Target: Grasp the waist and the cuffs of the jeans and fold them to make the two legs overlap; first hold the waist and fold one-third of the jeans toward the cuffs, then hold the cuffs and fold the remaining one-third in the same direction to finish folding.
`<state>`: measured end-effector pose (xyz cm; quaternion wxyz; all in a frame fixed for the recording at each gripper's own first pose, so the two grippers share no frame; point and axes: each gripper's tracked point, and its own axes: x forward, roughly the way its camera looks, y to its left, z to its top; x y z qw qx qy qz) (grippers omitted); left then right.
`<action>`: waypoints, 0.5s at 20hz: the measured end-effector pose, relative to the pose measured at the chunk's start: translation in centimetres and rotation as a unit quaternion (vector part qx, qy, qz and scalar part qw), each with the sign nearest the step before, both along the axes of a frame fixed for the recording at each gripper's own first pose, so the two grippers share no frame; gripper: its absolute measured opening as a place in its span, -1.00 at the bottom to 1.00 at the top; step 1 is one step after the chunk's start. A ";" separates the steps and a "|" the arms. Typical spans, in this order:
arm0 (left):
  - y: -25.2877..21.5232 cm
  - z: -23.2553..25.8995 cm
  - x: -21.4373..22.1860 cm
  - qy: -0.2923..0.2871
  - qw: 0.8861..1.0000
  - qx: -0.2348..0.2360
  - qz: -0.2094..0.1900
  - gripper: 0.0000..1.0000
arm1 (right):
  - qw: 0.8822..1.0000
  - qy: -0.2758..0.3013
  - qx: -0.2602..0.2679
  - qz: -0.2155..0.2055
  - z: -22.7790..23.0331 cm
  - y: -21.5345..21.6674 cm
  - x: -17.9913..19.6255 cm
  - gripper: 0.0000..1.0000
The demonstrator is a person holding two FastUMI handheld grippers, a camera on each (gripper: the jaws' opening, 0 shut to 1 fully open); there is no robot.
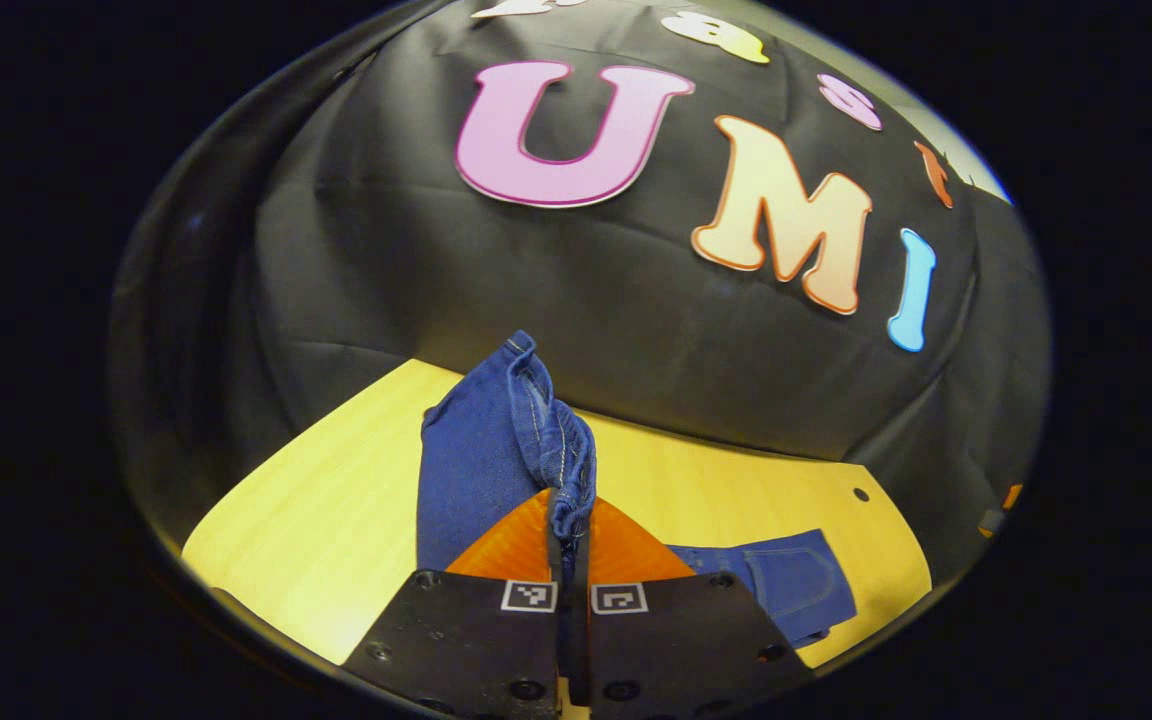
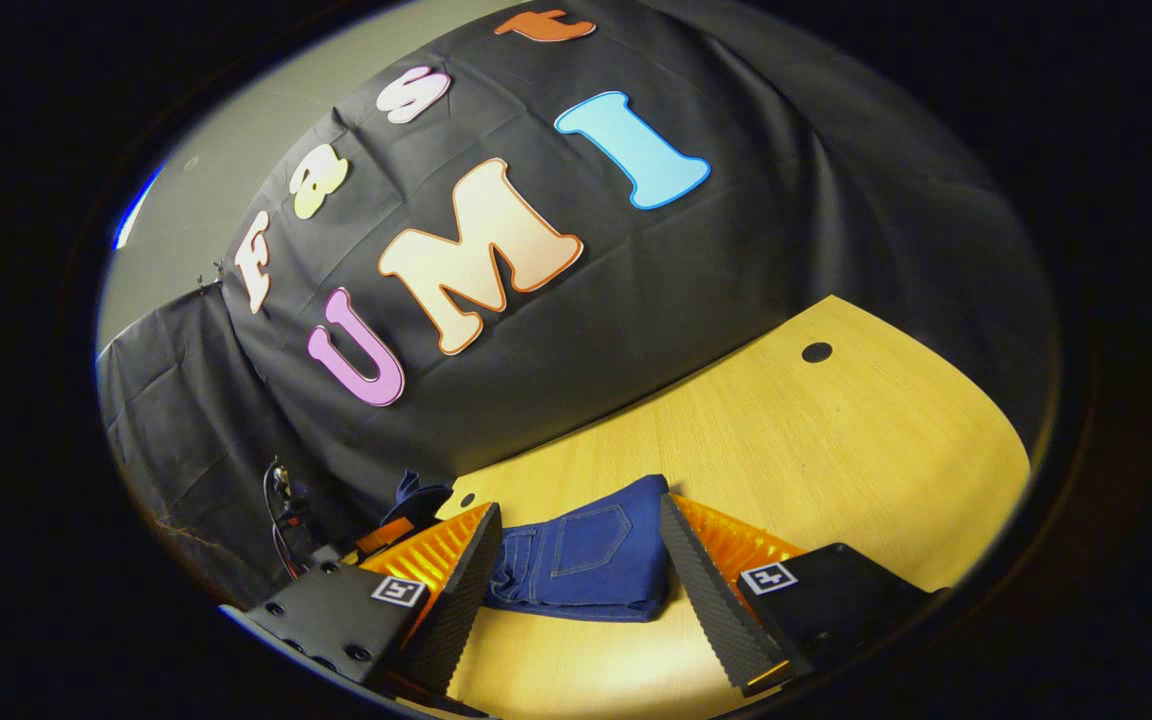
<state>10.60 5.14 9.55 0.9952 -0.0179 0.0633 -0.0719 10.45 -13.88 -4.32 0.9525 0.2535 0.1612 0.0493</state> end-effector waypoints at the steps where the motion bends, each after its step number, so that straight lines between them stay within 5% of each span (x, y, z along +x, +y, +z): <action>1: -1.5 0.2 -0.2 -0.002 1.000 0.001 -0.007 -1.00 | 1.000 -0.001 -0.001 0.002 0.0 -0.4 -0.3 0.96; 10: -17.1 -0.8 -3.6 0.014 0.994 0.014 -0.111 -1.00 | 1.000 -0.004 0.004 -0.003 -1.0 -3.8 -3.5 0.96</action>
